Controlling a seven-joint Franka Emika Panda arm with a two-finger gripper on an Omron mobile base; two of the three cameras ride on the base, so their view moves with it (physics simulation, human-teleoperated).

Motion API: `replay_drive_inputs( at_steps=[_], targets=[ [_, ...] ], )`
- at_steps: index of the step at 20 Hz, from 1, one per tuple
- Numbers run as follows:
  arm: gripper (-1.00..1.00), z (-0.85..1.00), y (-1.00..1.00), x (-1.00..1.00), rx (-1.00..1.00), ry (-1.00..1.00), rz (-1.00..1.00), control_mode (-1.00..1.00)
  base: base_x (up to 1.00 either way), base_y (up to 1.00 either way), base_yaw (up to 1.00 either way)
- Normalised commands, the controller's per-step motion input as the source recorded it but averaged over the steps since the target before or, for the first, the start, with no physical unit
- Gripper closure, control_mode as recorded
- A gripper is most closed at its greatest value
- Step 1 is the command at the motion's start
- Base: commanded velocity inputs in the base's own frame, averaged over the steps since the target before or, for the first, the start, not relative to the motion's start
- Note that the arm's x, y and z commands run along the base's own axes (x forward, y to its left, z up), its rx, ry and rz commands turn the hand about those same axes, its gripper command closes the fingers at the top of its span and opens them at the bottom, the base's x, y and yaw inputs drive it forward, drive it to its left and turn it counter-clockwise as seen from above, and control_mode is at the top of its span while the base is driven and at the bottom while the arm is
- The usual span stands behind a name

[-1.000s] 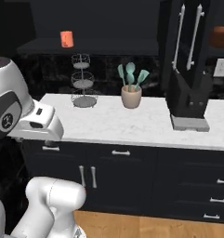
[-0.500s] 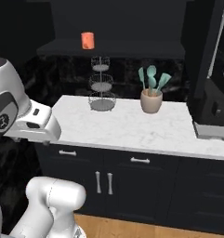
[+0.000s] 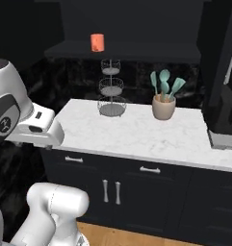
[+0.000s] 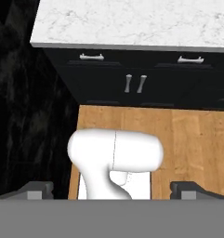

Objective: Gather all objects into one cabinet and sort the glasses and bowls to opposite sides.

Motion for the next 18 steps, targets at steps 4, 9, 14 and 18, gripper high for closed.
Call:
replay_drive_inputs(
  at_steps=[4, 9, 14, 18],
  targets=[
    [-1.00, 0.00, 0.00, 0.00, 0.00, 0.00, 0.00, 1.00, 0.29, -0.21, 0.02],
    [-1.00, 0.00, 0.00, 0.00, 0.00, 0.00, 0.00, 1.00, 0.33, -0.56, 0.00],
    [-1.00, 0.00, 0.00, 0.00, 0.00, 0.00, 0.00, 1.00, 0.39, -0.37, -0.01],
    [-1.00, 0.00, 0.00, 0.00, 0.00, 0.00, 0.00, 1.00, 0.50, 0.00, -0.05]
  ],
)
